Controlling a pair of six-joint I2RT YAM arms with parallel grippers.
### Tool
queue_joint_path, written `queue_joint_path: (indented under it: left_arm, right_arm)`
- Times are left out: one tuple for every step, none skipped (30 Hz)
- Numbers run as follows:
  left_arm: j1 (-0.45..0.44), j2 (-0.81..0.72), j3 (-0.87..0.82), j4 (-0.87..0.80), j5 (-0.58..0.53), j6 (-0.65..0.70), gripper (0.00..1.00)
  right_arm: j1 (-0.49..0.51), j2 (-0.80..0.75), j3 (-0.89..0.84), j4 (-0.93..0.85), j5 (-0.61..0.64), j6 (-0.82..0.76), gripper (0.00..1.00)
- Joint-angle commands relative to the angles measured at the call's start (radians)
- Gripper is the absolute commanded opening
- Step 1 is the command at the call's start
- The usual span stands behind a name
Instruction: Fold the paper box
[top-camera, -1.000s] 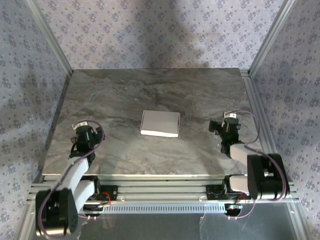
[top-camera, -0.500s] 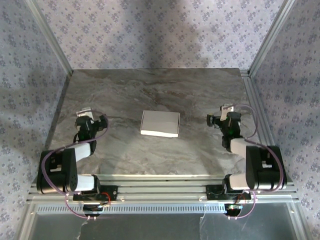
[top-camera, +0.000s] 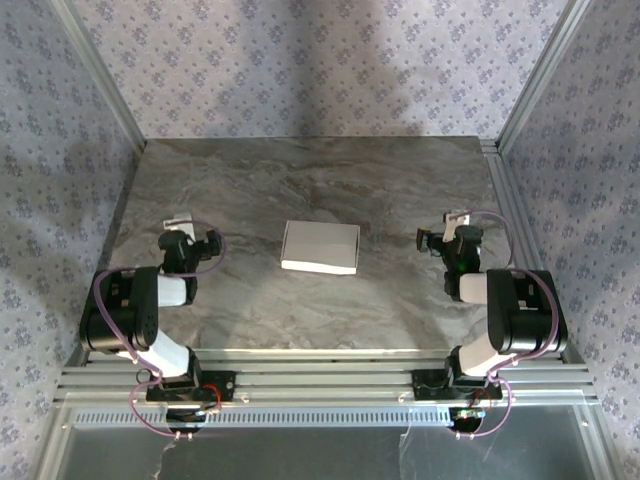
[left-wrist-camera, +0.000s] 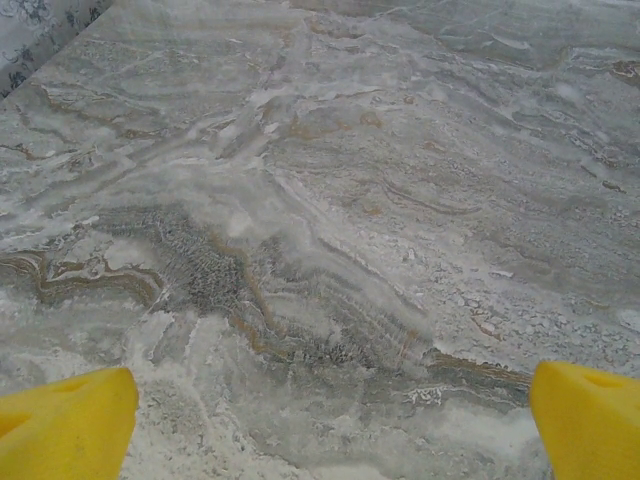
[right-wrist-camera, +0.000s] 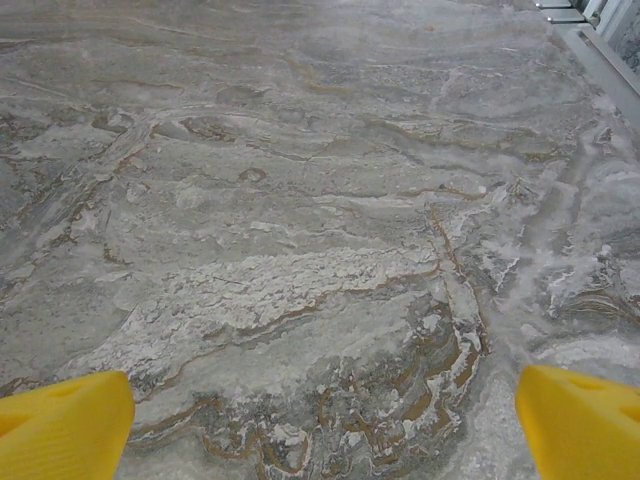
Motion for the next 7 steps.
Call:
queue_joint_path:
  left_arm:
    - [-0.001, -0.012, 0.018, 0.029, 0.009, 0.018, 1.00]
    - [-0.003, -0.010, 0.019, 0.032, 0.007, 0.019, 1.00]
    - [-0.006, -0.010, 0.020, 0.029, 0.003, 0.020, 1.00]
    - [-0.005, -0.011, 0.022, 0.024, 0.001, 0.021, 1.00]
    - [-0.007, -0.010, 0.022, 0.027, -0.001, 0.021, 1.00]
    - [-0.006, -0.010, 0.022, 0.024, -0.001, 0.022, 1.00]
    - [-0.008, -0.009, 0.021, 0.027, -0.001, 0.023, 1.00]
  right_arm:
    - [0.005, 0.004, 0.007, 0.030, 0.015, -0.012, 1.00]
    - [0.002, 0.005, 0.010, 0.024, 0.005, -0.010, 1.00]
    - [-0.003, 0.006, 0.011, 0.023, 0.001, -0.008, 1.00]
    - [-0.003, 0.005, 0.012, 0.023, 0.000, -0.007, 1.00]
    - [-0.003, 0.005, 0.010, 0.024, 0.001, -0.007, 1.00]
    - [0.000, 0.003, 0.007, 0.029, 0.009, -0.011, 1.00]
    - [0.004, 0.004, 0.007, 0.030, 0.013, -0.012, 1.00]
